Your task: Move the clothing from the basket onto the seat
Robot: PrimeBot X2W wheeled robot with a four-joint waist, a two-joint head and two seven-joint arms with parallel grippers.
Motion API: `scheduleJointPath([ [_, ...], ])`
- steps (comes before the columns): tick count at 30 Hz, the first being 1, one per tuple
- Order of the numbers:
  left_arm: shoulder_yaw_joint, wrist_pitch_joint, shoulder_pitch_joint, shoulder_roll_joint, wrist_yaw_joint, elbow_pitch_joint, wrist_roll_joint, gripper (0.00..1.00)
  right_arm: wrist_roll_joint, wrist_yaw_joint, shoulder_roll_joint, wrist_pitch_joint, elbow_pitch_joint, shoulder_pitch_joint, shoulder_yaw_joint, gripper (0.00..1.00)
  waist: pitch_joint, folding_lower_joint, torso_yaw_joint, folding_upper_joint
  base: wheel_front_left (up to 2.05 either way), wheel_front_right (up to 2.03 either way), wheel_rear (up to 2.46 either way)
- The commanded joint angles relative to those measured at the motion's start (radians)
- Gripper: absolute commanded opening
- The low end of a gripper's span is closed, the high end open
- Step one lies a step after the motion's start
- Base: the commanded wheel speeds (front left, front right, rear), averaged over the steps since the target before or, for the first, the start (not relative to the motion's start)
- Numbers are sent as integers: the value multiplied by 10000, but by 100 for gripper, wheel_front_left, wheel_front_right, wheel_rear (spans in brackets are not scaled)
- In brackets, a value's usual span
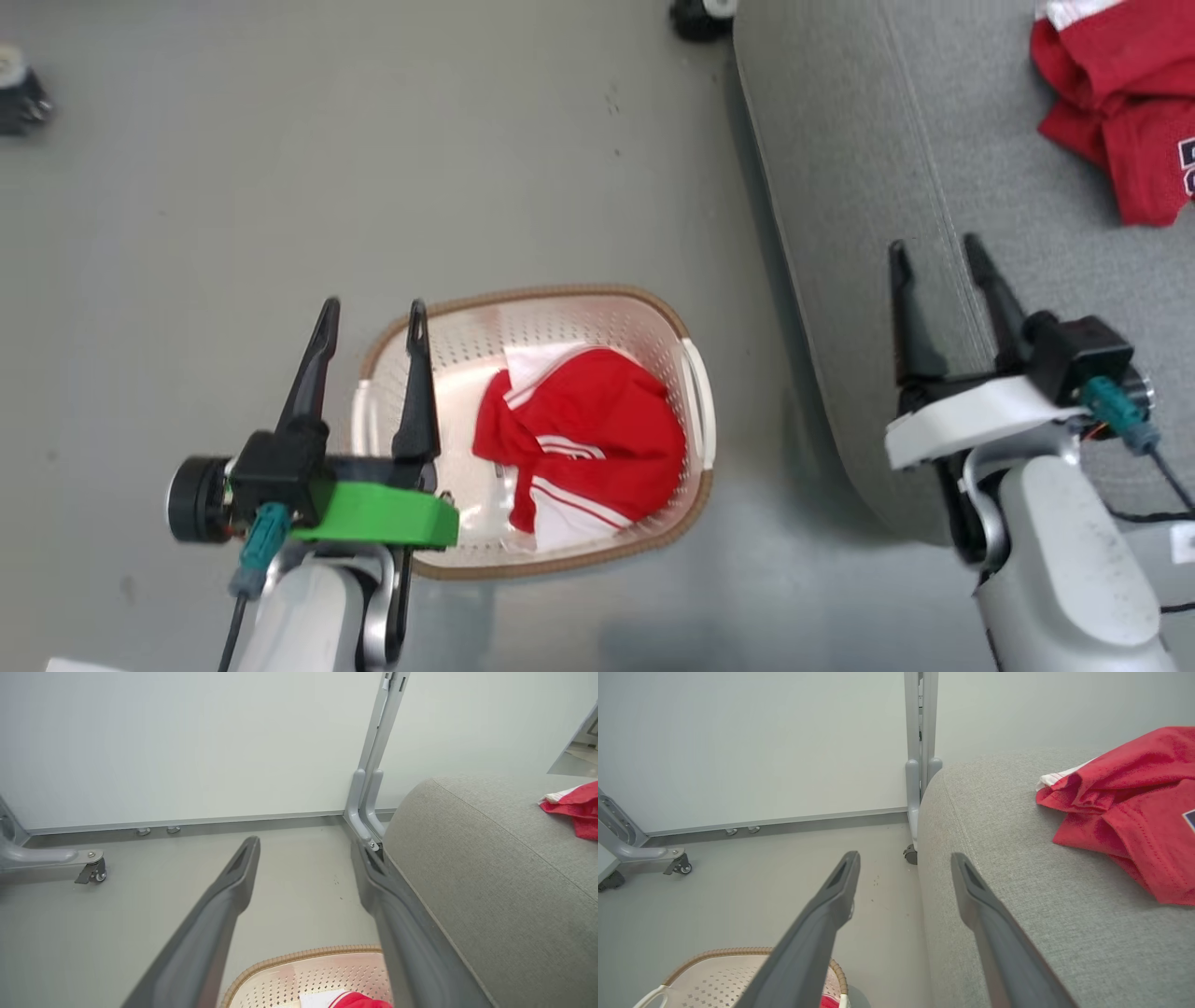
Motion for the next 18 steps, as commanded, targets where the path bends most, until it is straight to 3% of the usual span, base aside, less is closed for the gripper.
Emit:
scheduleJointPath([
  [1,167,-3,341,-86,-24,18,44,100,194,-3,-16,-30,-120,308,267,100,-1640,1,1036,0,0,0,0],
  [7,762,-4,1336,-140,-137,-12,51,100,148,-3,-99,-30,-674,1265,1241,100,-2877,1,1325,0,0,0,0],
  [11,1049,-4,2059,-155,28,-443,-237,100,-48,-3,-112,-30,-1097,1964,1586,100,-3593,1,1334,0,0,0,0],
  [18,1137,0,3174,-154,59,-971,-299,100,-255,-3,-95,-30,-1607,3063,1584,100,-4351,1,1236,0,0,0,0],
])
